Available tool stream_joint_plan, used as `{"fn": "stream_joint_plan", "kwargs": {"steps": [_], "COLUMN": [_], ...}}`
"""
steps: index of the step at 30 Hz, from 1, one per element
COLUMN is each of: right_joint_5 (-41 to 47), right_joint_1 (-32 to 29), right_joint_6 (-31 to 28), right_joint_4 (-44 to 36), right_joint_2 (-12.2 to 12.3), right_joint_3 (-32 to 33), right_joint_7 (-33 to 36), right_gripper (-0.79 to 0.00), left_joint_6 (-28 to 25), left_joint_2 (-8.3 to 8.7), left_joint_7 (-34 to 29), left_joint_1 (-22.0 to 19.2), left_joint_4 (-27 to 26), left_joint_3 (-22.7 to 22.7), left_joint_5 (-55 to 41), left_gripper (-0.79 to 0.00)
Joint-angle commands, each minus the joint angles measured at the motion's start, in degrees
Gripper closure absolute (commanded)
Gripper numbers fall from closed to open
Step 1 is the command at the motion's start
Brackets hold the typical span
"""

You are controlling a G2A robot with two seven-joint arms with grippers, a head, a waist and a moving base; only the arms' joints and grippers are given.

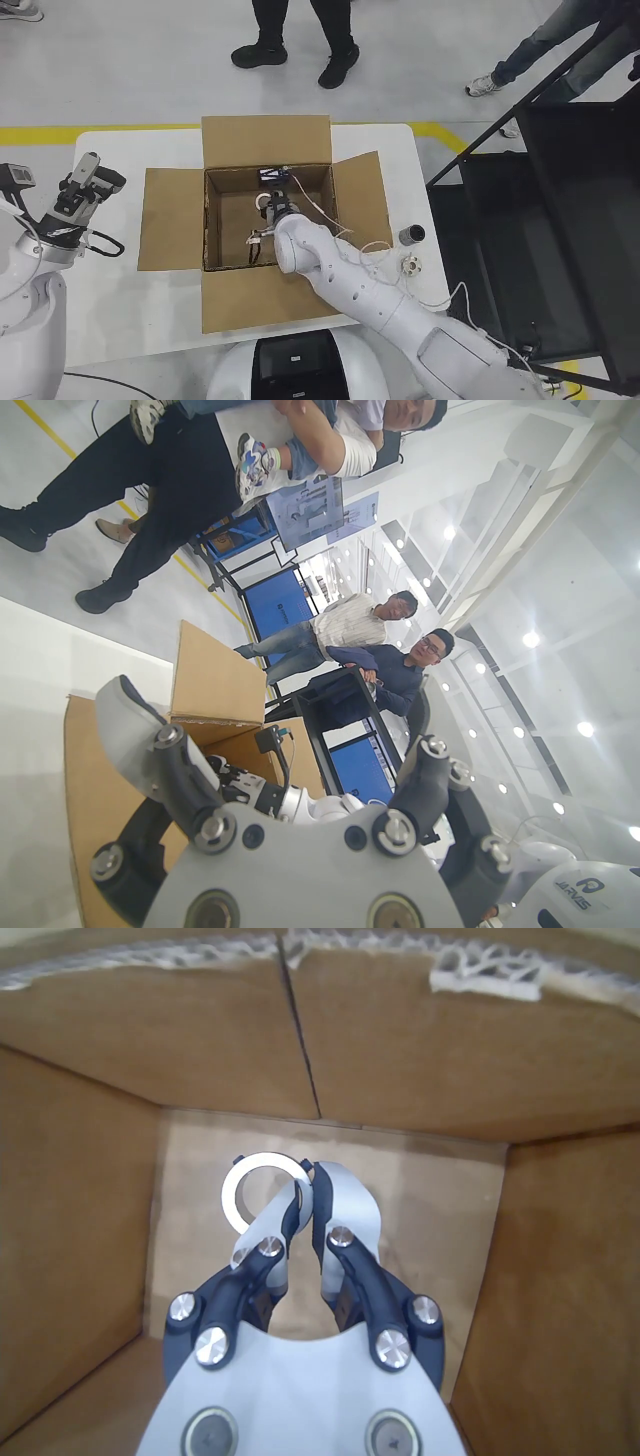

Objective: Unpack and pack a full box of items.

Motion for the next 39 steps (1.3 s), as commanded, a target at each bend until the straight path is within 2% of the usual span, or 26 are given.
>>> {"fn": "stream_joint_plan", "kwargs": {"steps": [1, 8, 17, 28, 33, 39], "right_joint_5": [-1.38, 0.97, 9.82, 21.93, 23.66, 29.77], "right_joint_1": [-2.51, -12.59, -23.07, -39.46, -45.88, -51.03], "right_joint_6": [-2.26, -15.05, -28.39, -36.37, -38.39, -42.74], "right_joint_4": [-5.41, -22.26, -33.34, -44.6, -47.61, -48.34], "right_joint_2": [1.16, 4.61, 7.24, 9.24, 9.95, 10.35], "right_joint_3": [2.16, 11.63, 22.8, 36.27, 42.0, 47.65], "right_joint_7": [1.65, 4.69, 4.96, -4.72, -8.27, -14.15], "right_gripper": [0.0, 0.0, 0.0, 0.0, 0.0, 0.0], "left_joint_6": [0.0, 0.0, 0.0, 0.0, 0.0, 0.0], "left_joint_2": [0.0, 0.0, 0.0, 0.0, 0.0, 0.0], "left_joint_7": [0.0, 0.0, 0.0, 0.0, 0.0, 0.0], "left_joint_1": [0.0, 0.0, 0.0, 0.0, 0.0, 0.0], "left_joint_4": [0.0, 0.0, 0.0, 0.0, 0.0, 0.0], "left_joint_3": [0.0, 0.0, 0.0, 0.0, 0.0, 0.0], "left_joint_5": [0.0, 0.0, 0.0, 0.0, 0.0, 0.0], "left_gripper": [-0.785, -0.785, -0.785, -0.785, -0.785, -0.785]}}
